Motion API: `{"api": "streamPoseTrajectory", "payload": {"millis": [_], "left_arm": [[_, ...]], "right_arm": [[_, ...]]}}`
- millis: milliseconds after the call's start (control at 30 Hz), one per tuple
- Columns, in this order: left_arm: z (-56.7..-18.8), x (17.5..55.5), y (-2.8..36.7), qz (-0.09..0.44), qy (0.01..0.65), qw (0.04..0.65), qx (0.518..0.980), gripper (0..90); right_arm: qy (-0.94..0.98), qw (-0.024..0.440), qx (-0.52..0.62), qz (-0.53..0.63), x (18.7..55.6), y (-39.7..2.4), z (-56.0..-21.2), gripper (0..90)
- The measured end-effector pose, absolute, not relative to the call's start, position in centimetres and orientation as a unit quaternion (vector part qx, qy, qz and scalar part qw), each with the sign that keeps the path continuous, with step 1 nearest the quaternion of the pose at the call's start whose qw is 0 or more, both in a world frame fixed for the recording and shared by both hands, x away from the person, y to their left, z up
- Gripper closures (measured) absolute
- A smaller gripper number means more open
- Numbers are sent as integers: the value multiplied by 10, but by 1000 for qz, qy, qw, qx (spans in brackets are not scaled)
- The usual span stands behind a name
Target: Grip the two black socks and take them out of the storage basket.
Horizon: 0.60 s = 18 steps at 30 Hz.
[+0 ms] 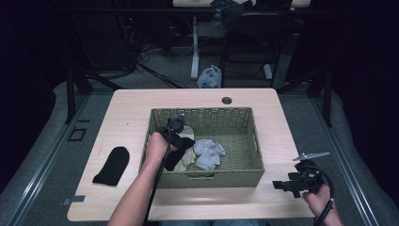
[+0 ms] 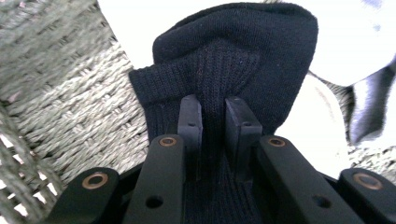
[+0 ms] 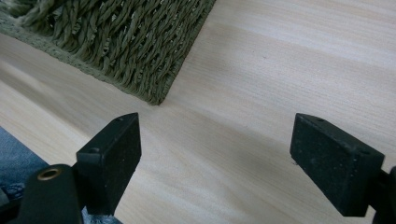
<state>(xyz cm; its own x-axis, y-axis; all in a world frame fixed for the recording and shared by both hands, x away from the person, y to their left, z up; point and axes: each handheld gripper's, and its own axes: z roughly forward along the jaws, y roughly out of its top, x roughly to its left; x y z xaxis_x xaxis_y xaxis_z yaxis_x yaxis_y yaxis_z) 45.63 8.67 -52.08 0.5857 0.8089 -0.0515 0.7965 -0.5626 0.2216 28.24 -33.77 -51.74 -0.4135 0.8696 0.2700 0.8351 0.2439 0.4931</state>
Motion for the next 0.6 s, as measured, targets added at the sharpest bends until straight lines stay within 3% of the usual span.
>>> {"api": "streamPoseTrajectory", "payload": {"millis": [600], "left_arm": [[-457,441,112,50,439,184,878,793]], "right_arm": [[790,29,539,291,282,-336,-518,163]]}}
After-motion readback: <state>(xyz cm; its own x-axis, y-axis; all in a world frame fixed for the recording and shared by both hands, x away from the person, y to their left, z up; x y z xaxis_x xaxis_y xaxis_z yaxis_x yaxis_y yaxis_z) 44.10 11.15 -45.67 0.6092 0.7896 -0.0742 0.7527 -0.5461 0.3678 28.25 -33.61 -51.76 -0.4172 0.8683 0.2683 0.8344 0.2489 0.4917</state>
